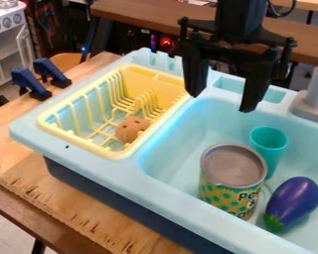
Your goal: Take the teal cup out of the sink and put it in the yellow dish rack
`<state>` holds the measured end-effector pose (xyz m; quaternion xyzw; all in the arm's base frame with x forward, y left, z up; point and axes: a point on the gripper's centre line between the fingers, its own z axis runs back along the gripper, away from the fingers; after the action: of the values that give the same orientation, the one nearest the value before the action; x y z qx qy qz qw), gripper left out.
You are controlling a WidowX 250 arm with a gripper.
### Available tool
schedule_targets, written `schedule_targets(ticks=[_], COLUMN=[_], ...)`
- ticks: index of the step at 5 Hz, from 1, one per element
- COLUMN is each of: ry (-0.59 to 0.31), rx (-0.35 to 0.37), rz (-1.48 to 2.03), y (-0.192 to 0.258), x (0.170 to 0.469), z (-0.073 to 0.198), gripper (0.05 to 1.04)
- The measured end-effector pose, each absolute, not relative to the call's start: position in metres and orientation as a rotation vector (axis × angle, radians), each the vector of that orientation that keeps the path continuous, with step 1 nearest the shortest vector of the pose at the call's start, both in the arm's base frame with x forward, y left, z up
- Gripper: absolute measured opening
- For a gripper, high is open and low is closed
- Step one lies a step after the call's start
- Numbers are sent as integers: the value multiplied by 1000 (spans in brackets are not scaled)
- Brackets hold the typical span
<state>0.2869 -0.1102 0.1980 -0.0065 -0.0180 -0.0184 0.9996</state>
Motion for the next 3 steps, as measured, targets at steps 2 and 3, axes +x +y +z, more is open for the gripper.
schedule_targets(ticks=[2,3], ry=[-15,-94], rx=[2,-3], rz=[-60,-65], y=[-107,-107], x=[304,319], z=[177,176], gripper=[1003,1003])
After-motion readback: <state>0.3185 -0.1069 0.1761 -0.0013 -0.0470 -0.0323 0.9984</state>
